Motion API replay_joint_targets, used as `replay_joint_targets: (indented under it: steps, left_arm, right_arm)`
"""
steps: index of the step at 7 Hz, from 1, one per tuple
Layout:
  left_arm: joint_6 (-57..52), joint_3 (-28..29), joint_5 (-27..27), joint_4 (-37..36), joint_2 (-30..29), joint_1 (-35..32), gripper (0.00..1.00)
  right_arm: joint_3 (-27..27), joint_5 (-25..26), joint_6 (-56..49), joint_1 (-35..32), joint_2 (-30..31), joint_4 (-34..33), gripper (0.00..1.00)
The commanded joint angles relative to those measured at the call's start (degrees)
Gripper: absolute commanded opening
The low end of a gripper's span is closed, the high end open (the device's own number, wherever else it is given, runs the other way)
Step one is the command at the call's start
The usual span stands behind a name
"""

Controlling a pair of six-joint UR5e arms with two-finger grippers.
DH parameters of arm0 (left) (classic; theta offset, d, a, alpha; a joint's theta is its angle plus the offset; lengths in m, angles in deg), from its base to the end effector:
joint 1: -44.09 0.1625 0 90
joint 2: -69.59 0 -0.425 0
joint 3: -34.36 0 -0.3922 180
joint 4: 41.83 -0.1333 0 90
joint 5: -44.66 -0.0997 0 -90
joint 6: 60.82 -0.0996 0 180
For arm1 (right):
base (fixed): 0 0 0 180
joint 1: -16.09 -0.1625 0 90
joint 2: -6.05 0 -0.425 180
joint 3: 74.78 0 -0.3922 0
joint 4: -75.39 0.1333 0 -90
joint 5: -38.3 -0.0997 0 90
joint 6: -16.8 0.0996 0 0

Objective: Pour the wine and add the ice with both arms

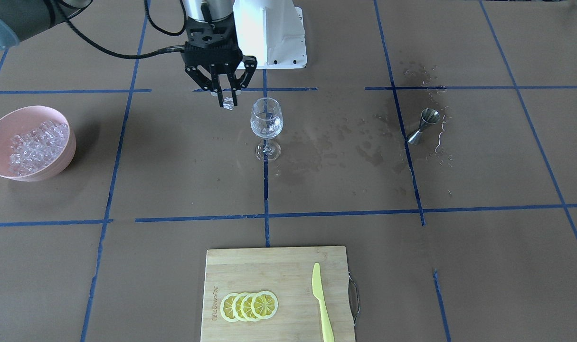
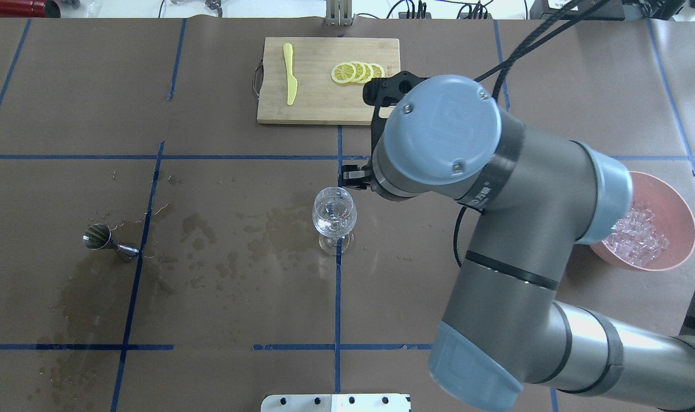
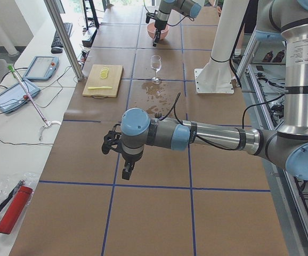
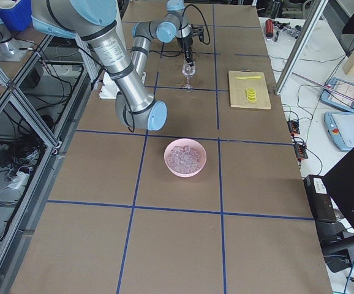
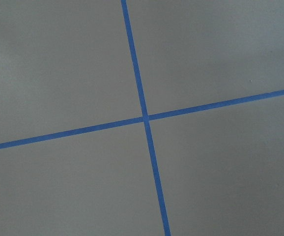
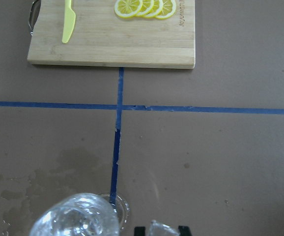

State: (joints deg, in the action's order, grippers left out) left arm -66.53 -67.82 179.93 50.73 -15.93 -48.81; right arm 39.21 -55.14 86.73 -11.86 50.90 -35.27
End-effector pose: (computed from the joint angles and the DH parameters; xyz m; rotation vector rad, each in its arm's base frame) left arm -0.0860 -0.4623 0.5849 0.2284 0.7733 0.1171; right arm -0.4540 -0.3850 0.0870 0.2928 -0.7960 0.1038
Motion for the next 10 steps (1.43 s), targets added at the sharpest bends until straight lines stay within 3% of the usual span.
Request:
replay_joint_targets:
  steps: [1, 3, 4, 5, 6, 10]
  left_arm:
    - [0.0, -0.03, 0.0, -0.01, 0.0, 0.0, 1.0]
    - [0.0, -0.03, 0.0, -0.01, 0.0, 0.0, 1.0]
    - [0.0, -0.03, 0.0, -0.01, 0.09, 0.0, 1.0]
    - [0.0, -0.03, 0.0, -0.01, 0.09, 0.0, 1.0]
    - [0.0, -0.03, 0.0, -0.01, 0.18, 0.0, 1.0]
    - [0.0, -0.03, 0.0, -0.01, 0.18, 0.0, 1.0]
  right_arm:
    - [-5.09, 2.3, 1.7, 2.71, -4.94, -0.16, 0.0]
    - [-5.27, 2.57, 3.1, 4.39, -5.04, -0.16, 0.0]
    - [-5.36, 2.57, 3.11, 4.65, -4.95, -0.08, 0.25]
    - [-5.27, 2.91, 3.11, 4.74, -4.86, -0.16, 0.91]
    - [-5.53, 2.92, 3.11, 4.74, -4.86, -0.16, 1.0]
    - [-5.1, 2.57, 3.02, 4.74, -4.95, -0.25, 1.0]
